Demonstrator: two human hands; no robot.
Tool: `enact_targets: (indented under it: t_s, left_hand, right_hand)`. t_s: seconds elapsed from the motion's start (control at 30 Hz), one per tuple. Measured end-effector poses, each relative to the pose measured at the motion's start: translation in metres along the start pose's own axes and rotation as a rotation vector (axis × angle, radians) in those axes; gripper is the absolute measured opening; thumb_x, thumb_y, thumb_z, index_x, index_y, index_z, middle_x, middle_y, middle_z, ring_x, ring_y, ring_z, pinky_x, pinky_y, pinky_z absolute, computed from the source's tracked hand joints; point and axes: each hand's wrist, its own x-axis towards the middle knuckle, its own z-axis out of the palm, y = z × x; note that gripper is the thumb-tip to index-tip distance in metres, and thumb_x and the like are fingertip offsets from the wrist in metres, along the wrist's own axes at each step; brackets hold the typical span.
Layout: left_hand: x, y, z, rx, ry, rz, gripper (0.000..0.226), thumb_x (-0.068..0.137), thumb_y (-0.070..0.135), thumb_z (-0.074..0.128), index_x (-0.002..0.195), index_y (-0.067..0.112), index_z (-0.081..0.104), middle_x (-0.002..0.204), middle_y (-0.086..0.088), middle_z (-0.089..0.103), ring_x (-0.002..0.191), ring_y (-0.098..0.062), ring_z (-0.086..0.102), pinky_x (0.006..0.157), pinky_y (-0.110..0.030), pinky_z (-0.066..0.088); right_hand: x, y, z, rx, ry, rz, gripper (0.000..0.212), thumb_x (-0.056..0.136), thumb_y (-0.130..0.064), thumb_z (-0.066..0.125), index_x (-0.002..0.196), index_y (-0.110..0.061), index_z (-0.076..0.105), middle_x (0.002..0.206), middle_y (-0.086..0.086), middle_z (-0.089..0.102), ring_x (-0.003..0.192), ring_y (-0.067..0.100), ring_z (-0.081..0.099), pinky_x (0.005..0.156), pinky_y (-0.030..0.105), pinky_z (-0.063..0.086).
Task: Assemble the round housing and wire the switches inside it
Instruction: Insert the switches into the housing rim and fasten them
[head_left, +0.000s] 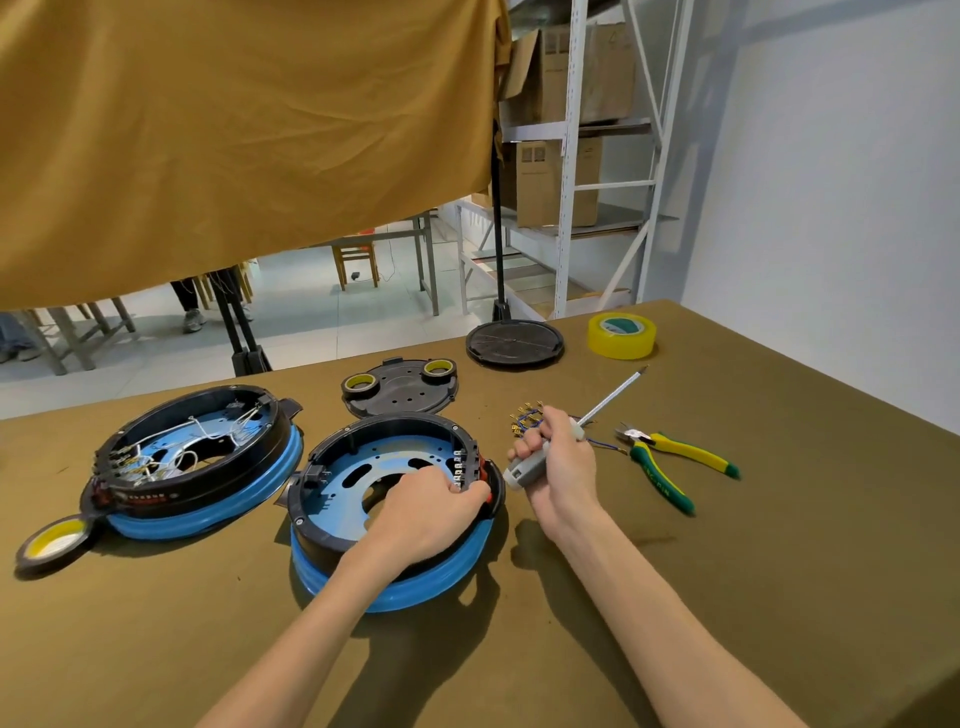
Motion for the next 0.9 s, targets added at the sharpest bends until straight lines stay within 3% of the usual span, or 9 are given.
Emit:
enact_targets:
  t_s: [0.1, 0.2, 0.33, 0.47, 0.53, 0.6, 0.73, 0.83, 0.9]
  left_hand:
    - [0.0, -0.002, 0.0, -0.011, 0.012, -0.003, 0.047, 0.085, 0.059, 0.047, 0.054, 0.025, 0.037, 0.041, 0.008, 0.027, 0.039, -0.011, 0.028, 0.051, -0.031, 0.028]
    - [0.0, -0.004, 0.0, -0.015, 0.011, -0.004, 0.047, 0.085, 0.061, 0.049, 0.056, 0.024, 0.04, 0.046, 0.008, 0.03, 0.045, -0.012, 0.031, 0.053, -0.032, 0.029]
    - [-0.001, -0.007, -0.002, -0.024, 0.012, -0.016, 0.046, 0.085, 0.061, 0.051, 0.059, 0.025, 0.043, 0.047, 0.008, 0.033, 0.046, -0.011, 0.032, 0.054, -0.032, 0.03]
    - [-0.001, -0.007, -0.005, -0.041, -0.02, -0.028, 0.042, 0.09, 0.056, 0.054, 0.067, 0.022, 0.044, 0.052, 0.008, 0.031, 0.045, -0.01, 0.029, 0.053, -0.031, 0.028]
    - [-0.001, -0.005, -0.007, -0.037, -0.021, -0.027, 0.04, 0.092, 0.053, 0.054, 0.069, 0.022, 0.044, 0.055, 0.007, 0.033, 0.048, -0.012, 0.03, 0.054, -0.032, 0.029]
    - [-0.003, -0.006, -0.008, -0.028, -0.014, -0.033, 0.038, 0.094, 0.052, 0.052, 0.071, 0.022, 0.045, 0.056, 0.006, 0.034, 0.049, -0.012, 0.031, 0.055, -0.033, 0.029]
    - [-0.006, -0.005, -0.008, -0.029, 0.011, -0.033, 0.049, 0.103, 0.054, 0.04, 0.067, 0.022, 0.036, 0.052, 0.007, 0.029, 0.045, -0.01, 0.028, 0.055, -0.032, 0.027]
    - [-0.007, -0.003, -0.01, -0.041, 0.037, -0.055, 0.045, 0.106, 0.045, 0.035, 0.07, 0.019, 0.033, 0.062, 0.003, 0.03, 0.056, -0.017, 0.031, 0.058, -0.034, 0.026]
    - [-0.007, -0.004, -0.01, -0.035, 0.018, -0.07, 0.039, 0.105, 0.034, 0.037, 0.071, 0.017, 0.032, 0.064, 0.0, 0.03, 0.058, -0.018, 0.031, 0.059, -0.035, 0.026]
  right_hand:
    - [-0.005, 0.01, -0.002, -0.11, 0.025, -0.038, 0.022, 0.101, -0.016, 0.058, 0.081, -0.014, 0.049, 0.056, -0.003, 0.05, 0.051, 0.011, 0.049, 0.059, 0.029, 0.047]
    - [-0.001, 0.0, 0.0, -0.008, 0.021, -0.101, 0.02, 0.101, -0.015, 0.057, 0.083, -0.014, 0.048, 0.057, -0.002, 0.049, 0.054, 0.012, 0.049, 0.064, 0.03, 0.045]
    - [-0.013, 0.017, 0.005, -0.131, 0.044, -0.118, 0.028, 0.102, -0.014, 0.055, 0.075, -0.015, 0.049, 0.054, -0.004, 0.051, 0.056, 0.012, 0.049, 0.064, 0.03, 0.044]
    - [-0.006, -0.007, -0.004, 0.001, 0.057, -0.169, 0.022, 0.103, -0.014, 0.055, 0.083, -0.014, 0.047, 0.058, -0.003, 0.049, 0.056, 0.011, 0.049, 0.065, 0.029, 0.045]
    - [-0.01, 0.001, -0.004, -0.076, 0.038, -0.165, 0.022, 0.103, -0.016, 0.055, 0.082, -0.015, 0.049, 0.058, -0.003, 0.051, 0.058, 0.013, 0.049, 0.064, 0.029, 0.046]
    - [-0.017, 0.015, -0.001, -0.186, 0.007, -0.152, 0.025, 0.103, -0.018, 0.056, 0.079, -0.015, 0.05, 0.057, -0.003, 0.053, 0.058, 0.013, 0.051, 0.063, 0.03, 0.048]
    - [-0.015, 0.009, 0.002, -0.087, 0.002, -0.218, 0.025, 0.104, -0.017, 0.054, 0.079, -0.014, 0.05, 0.057, -0.003, 0.052, 0.055, 0.011, 0.052, 0.063, 0.03, 0.049]
    - [-0.023, 0.019, 0.003, -0.198, -0.013, -0.183, 0.028, 0.104, -0.02, 0.053, 0.077, -0.014, 0.051, 0.057, -0.003, 0.053, 0.055, 0.012, 0.051, 0.058, 0.029, 0.05]
    - [-0.019, 0.014, 0.001, -0.132, 0.009, -0.192, 0.025, 0.104, -0.017, 0.054, 0.079, -0.014, 0.049, 0.057, -0.004, 0.053, 0.055, 0.01, 0.051, 0.062, 0.028, 0.048]
